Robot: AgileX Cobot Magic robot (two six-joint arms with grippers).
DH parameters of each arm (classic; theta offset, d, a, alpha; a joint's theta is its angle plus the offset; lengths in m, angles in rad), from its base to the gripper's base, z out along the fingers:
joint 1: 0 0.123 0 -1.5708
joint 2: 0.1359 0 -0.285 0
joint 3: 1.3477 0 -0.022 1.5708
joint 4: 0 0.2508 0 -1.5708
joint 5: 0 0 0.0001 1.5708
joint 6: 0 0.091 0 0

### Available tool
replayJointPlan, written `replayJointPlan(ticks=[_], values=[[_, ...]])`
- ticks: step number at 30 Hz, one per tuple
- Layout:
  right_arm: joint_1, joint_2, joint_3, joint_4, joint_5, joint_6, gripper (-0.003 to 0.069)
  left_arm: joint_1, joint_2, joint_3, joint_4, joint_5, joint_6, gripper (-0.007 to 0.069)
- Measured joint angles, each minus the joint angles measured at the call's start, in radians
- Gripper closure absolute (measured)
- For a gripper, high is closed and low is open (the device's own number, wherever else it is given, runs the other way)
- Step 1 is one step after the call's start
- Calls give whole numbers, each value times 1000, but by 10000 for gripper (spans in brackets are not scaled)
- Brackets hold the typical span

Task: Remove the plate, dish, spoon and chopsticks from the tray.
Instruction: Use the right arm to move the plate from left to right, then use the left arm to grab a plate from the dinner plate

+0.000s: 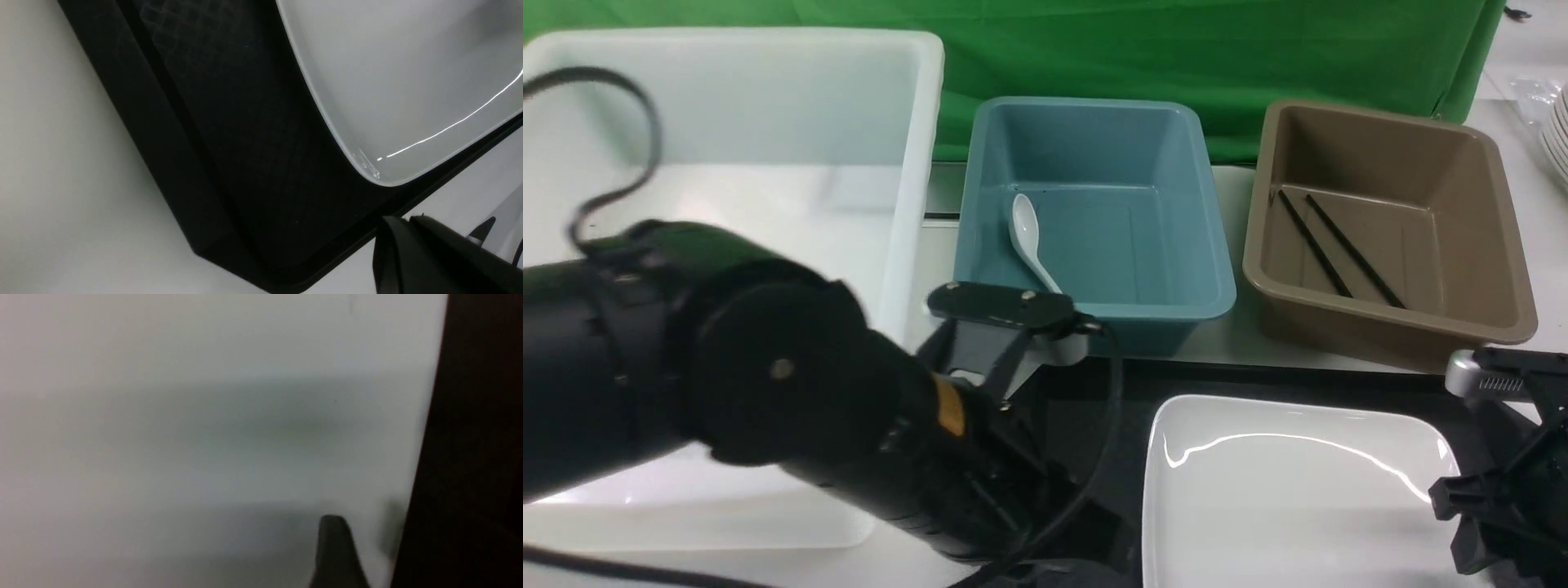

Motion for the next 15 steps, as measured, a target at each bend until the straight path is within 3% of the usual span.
replayJointPlan(ticks=[2, 4, 10, 12, 15], values=[[-1, -27, 0, -1, 31, -21, 149, -13, 46, -38, 15, 8, -1, 624], [-1, -66, 0, -2, 65, -35, 140, -19, 80, -83, 26, 24, -5, 624], [-1, -304, 0, -2, 149, -49, 267, -19, 230, -298, 108, 72, -83, 596], [-1, -419, 0, -1, 162, -49, 326, -18, 303, -402, 146, 89, -94, 556], [-1, -528, 0, -1, 175, -52, 352, -17, 376, -484, 174, 99, -101, 501]])
